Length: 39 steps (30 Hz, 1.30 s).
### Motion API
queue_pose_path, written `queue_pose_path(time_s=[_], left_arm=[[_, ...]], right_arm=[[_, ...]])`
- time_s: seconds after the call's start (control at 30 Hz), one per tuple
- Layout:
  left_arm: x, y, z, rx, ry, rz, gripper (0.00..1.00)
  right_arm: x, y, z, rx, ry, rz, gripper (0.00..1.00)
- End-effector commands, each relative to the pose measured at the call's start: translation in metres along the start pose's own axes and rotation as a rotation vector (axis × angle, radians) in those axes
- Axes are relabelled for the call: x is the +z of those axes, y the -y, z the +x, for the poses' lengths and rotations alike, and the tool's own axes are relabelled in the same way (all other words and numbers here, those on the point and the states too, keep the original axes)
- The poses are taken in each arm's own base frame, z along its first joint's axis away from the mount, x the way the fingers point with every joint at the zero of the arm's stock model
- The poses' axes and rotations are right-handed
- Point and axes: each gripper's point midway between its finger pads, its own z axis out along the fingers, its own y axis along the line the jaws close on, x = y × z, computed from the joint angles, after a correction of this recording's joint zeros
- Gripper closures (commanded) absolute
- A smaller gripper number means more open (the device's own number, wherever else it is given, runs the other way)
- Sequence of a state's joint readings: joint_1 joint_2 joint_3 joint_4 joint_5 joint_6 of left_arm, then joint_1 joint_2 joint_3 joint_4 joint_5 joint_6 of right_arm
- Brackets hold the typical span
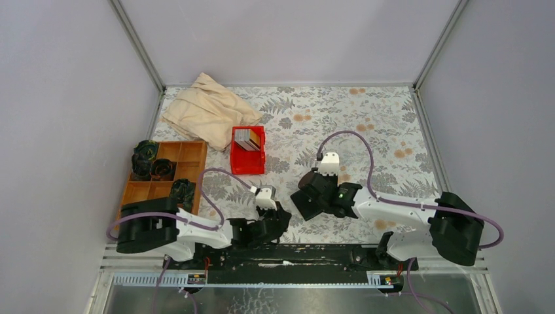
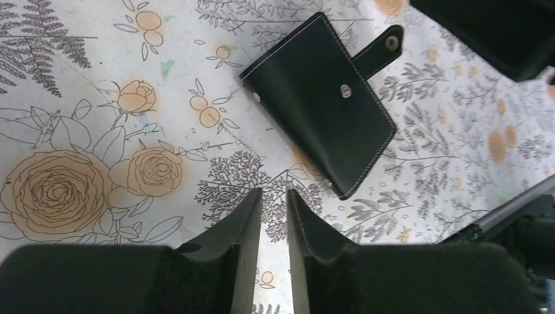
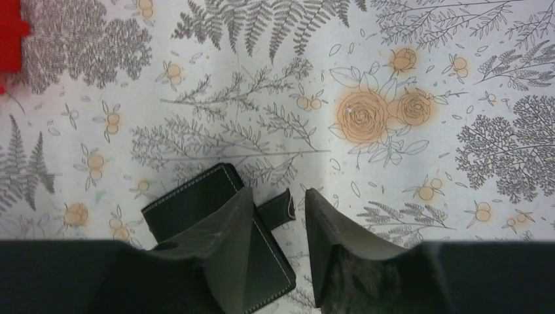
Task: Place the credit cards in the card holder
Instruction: Open the card holder at the center of the board.
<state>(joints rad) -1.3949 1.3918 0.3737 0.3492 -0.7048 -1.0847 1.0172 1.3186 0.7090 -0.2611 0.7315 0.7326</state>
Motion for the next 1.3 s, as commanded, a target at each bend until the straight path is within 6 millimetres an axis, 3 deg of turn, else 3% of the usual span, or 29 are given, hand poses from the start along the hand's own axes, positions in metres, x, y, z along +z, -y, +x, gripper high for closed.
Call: queue_pose_path(time_s=[0.0,0.17,0.2,0.5,0.77,1.27], left_arm=[[0.006,-0.001,0.003,0.007,0.019,-0.041,0.74],[0.013,-0.002,0.010,0.017,0.007,-0.061,0.77],[0.014,-0.001,0.011,0.018,0.007,-0.064,0.77],[0.026,-0.004,0.017,0.029,0.003,-0.111,0.77],[0.037,-0.013,0.017,0.000,-0.007,-0.130,0.77],[0.052,-0.026,0.001,-0.047,0.006,-0.143,0.76]], right_arm=[[-0.018,0.003,-0.002,0.009,0.021,0.021,0.64],[-0.024,0.003,0.029,0.009,-0.030,0.010,0.99],[-0.025,0.003,0.035,0.009,-0.041,0.010,1.00],[-0.035,0.003,0.076,-0.005,-0.103,-0.005,1.00],[-0.030,-0.005,0.101,-0.019,-0.157,-0.024,1.00],[-0.026,-0.025,0.102,-0.037,-0.165,-0.070,1.00]])
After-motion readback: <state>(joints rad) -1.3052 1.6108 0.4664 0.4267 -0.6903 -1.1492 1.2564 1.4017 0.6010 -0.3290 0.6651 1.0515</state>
